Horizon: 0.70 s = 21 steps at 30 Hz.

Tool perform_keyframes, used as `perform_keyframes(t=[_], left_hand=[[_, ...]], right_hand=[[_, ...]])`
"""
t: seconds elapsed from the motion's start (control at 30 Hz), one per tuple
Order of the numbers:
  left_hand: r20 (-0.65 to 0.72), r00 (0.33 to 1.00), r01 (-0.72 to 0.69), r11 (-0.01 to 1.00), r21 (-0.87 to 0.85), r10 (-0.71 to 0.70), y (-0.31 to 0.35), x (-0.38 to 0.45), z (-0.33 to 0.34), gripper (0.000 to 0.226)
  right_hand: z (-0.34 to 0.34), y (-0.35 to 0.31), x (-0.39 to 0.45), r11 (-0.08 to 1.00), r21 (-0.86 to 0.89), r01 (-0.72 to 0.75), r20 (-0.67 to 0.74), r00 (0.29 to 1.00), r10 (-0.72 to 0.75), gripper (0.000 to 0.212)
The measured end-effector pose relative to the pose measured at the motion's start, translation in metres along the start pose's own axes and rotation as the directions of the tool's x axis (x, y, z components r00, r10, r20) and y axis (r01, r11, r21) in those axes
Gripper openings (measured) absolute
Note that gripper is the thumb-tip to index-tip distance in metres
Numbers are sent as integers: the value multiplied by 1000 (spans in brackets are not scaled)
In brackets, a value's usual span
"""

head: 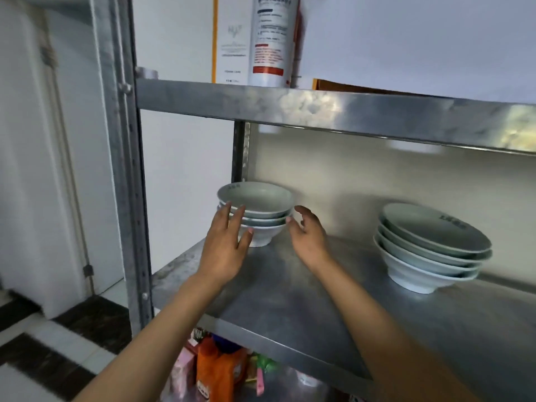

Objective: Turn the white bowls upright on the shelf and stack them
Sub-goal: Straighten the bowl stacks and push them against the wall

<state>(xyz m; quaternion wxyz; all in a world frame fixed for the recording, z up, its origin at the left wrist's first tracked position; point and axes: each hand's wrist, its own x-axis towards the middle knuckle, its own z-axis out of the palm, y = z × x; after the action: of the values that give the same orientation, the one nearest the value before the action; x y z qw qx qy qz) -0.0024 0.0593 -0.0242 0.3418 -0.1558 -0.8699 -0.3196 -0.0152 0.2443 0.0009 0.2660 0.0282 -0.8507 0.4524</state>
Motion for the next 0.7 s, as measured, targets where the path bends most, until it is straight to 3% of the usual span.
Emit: perform_keyframes(t=[0.1, 0.23, 0.37, 0.5, 0.57, 0.7], left_hand=[[-8, 998, 61, 998, -3, -61, -19, 18, -10, 55], [8, 993, 116, 993, -23, -116, -38, 43, -18, 59], [-30, 999, 37, 999, 30, -36, -41, 63, 1, 54], [-69, 997, 21, 998, 56, -17, -45, 82, 24, 46], [-104, 994, 46, 998, 47, -41, -49, 86, 32, 47], [-155, 985, 83, 996, 44, -76, -60, 95, 44, 56]], right_hand=[[10, -9, 22, 992, -128, -11, 44, 999, 16, 56], [14, -3, 57, 980, -197, -27, 79, 996, 44, 59], [14, 4, 85, 947, -315, 61, 159, 987, -10, 59], [24, 10, 99, 985, -170, 10, 217, 976, 27, 61], [30, 13, 101, 996, -88, -9, 148, 989, 22, 37], [44, 15, 105, 997, -45, 66, 9, 998, -66, 47]])
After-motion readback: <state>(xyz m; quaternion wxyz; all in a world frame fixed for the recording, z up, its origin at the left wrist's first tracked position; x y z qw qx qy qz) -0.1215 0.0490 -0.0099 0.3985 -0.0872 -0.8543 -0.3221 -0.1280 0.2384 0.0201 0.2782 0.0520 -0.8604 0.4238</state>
